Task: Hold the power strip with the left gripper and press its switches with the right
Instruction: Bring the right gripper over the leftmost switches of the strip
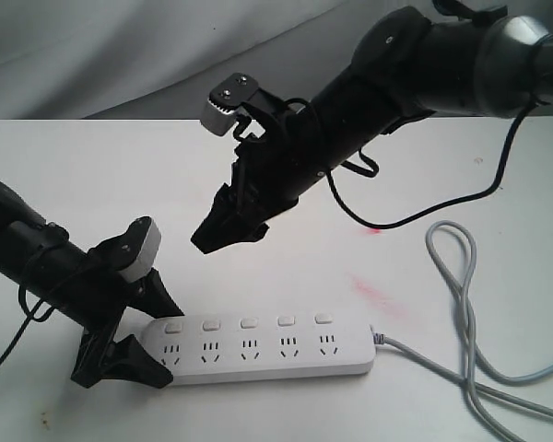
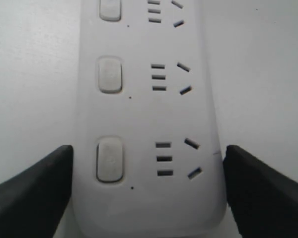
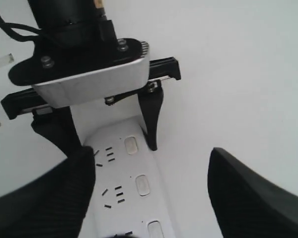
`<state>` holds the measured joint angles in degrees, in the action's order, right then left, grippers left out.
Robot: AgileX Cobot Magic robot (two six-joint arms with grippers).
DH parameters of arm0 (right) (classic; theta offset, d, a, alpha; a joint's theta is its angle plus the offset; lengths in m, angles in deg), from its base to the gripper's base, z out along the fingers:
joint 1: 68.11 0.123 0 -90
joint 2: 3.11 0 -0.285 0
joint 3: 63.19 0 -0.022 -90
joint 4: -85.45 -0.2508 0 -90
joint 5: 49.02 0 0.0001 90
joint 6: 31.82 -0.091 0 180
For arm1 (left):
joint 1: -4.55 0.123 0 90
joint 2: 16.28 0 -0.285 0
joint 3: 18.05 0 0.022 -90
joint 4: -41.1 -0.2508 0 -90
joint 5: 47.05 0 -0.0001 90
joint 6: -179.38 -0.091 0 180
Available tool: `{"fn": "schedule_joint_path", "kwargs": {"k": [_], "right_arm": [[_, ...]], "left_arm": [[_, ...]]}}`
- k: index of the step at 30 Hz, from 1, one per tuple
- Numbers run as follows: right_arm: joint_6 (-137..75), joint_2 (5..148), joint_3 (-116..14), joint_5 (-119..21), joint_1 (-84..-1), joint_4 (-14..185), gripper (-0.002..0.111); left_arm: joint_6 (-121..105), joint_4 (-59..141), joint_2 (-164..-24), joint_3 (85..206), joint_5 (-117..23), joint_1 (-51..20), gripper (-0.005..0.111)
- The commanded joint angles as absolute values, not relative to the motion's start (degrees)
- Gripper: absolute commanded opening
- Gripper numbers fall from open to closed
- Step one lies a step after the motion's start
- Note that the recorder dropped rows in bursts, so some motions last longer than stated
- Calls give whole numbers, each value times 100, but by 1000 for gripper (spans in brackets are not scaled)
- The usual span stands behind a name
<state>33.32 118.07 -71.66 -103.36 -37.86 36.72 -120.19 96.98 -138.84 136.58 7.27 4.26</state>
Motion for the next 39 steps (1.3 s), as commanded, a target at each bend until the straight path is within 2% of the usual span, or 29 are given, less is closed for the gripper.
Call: {"fn": "schedule_joint_path", "kwargs": {"k": [1,7,21,39], "right_arm": [[3358,12034,-7179,-10122,-3724,3392,60],[4308,12542,-7179,-10109,-3692,3711,60],[5056,13035,-7179,-8473,-2840,3663,60],[5033,13110,-7179,-8717,-2808,3602,60]], "left_arm": [[-12056,9604,-13884,13671,687,398,0],[-12056,9604,-13884,13671,687,398,0],[-12056,9604,-13884,13671,687,398,0],[-12056,9604,-13884,13671,687,398,0]]}}
